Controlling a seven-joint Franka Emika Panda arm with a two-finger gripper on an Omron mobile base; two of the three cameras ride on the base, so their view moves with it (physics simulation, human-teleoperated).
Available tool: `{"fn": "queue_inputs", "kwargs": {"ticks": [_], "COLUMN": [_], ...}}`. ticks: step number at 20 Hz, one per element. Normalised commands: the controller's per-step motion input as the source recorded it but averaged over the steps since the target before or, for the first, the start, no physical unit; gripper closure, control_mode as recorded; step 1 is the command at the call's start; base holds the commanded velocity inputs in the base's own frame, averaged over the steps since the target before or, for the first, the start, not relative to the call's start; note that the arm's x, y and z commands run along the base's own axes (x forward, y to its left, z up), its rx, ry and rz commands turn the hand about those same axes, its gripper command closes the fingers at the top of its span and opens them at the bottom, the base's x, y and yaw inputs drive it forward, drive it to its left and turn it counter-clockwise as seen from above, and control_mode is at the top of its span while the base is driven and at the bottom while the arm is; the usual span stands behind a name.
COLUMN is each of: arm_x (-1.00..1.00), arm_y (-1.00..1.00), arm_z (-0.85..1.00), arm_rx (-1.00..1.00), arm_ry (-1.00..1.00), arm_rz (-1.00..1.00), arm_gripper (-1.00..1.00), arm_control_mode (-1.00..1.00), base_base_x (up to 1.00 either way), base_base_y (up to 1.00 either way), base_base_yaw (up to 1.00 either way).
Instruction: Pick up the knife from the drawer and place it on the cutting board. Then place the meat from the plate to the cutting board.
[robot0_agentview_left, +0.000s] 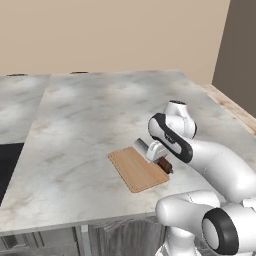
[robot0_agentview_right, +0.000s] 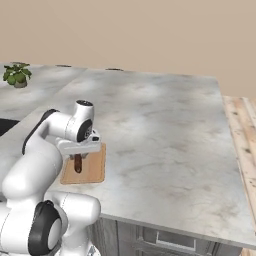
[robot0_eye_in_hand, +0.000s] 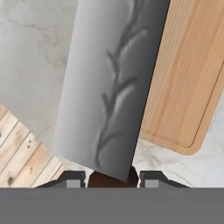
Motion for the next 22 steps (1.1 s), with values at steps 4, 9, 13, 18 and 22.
{"fn": "queue_inputs", "kwargs": {"ticks": [4, 9, 13, 18, 22], "arm_x": [0.0, 0.0, 0.08, 0.18, 0.34], "arm_y": [0.0, -0.12, -0.09, -0.12, -0.02], "arm_z": [-0.17, -0.27, -0.26, -0.24, -0.16], "arm_rx": [0.0, 0.0, 0.0, 0.0, 0.0], "arm_ry": [-0.07, -0.09, -0.07, -0.01, 0.0], "arm_rz": [-0.08, 0.0, 0.03, 0.03, 0.03], "arm_gripper": [1.0, 1.0, 1.0, 1.0, 1.0], "arm_control_mode": [-1.0, -1.0, -1.0, -1.0, -1.0], "base_base_x": [0.0, 0.0, 0.0, 0.0, 0.0], "base_base_y": [0.0, 0.0, 0.0, 0.0, 0.0], "base_base_yaw": [0.0, 0.0, 0.0, 0.0, 0.0]}}
